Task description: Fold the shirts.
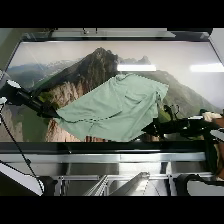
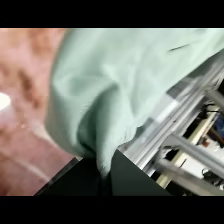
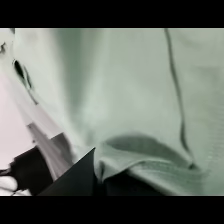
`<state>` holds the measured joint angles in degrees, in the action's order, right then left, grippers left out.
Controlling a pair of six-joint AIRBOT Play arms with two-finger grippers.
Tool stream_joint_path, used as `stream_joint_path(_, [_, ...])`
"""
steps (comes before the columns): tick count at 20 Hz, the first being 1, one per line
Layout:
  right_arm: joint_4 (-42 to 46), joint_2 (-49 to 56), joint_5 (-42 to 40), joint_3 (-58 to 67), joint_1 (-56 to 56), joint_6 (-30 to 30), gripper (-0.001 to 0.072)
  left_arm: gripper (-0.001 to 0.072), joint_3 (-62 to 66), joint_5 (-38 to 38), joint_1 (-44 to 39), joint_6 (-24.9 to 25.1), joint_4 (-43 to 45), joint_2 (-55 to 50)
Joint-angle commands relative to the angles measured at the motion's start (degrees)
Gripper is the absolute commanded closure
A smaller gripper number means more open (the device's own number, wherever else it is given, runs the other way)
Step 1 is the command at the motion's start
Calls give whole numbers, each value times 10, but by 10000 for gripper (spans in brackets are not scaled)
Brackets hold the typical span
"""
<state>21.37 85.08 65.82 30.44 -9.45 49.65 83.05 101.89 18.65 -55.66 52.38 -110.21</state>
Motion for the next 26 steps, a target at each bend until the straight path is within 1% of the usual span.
stream_joint_path(1, [-13, -72, 86, 31, -1, 9, 689, 692, 1, 11, 0, -3, -174, 32])
stream_joint_path(3, [-17, -156, 116, 51, -9, 32, 689, 691, 1, 14, 0, 2, -308, 70])
stream_joint_path(5, [-51, -261, 158, 84, -30, 46, 689, 691, 1, 48, 2, 24, -518, 123])
stream_joint_path(6, [-78, -318, 183, 116, -51, 51, 689, 691, 1, 47, 3, 25, -636, 163])
stream_joint_path(7, [-101, -374, 189, 158, -77, 61, 689, 691, 1, 47, 13, 31, -741, 209])
stream_joint_path(8, [-116, -432, 177, 216, -112, 65, 689, 691, 1, 44, 24, 40, -830, 256])
stream_joint_path(10, [-119, -522, 109, 355, -194, 65, 689, 694, 1, 37, 79, 37, -1008, 351])
stream_joint_path(11, [-115, -553, 51, 423, -239, 65, 688, 694, 1, 10, 123, 37, -1073, 396])
stream_joint_path(12, [-108, -570, 2, 480, -278, 66, 688, 694, 0, -30, 171, 38, -1110, 435])
stream_joint_path(13, [-98, -575, -29, 537, -315, 73, 688, 693, 1, -93, 231, 38, -1117, 475])
stream_joint_path(14, [-90, -569, -38, 582, -338, 92, 689, 692, 1, -148, 288, 18, -1085, 508])
stream_joint_path(15, [-97, -555, -39, 614, -346, 122, 688, 692, 1, -190, 344, -31, -1021, 537])
stream_joint_path(16, [-123, -538, -30, 630, -346, 139, 689, 691, 1, -208, 385, -67, -949, 560])
stream_joint_path(17, [-164, -522, -10, 631, -346, 140, 689, 688, 0, -217, 410, -91, -870, 580])
stream_joint_path(18, [-195, -509, 19, 631, -346, 141, 689, 685, 0, -219, 409, -108, -821, 593])
stream_joint_path(19, [-208, -497, 52, 631, -346, 142, 689, 685, 1, -221, 388, -108, -803, 604])
stream_joint_path(21, [-204, -485, 83, 630, -346, 149, 689, 685, 1, -225, 329, -108, -808, 603])
stream_joint_path(23, [-192, -477, 84, 624, -346, 151, 689, 694, 1, -225, 283, -78, -782, 591])
stream_joint_path(26, [-143, -461, 84, 579, -338, 151, 690, 694, 1, -235, 226, -78, -650, 555])
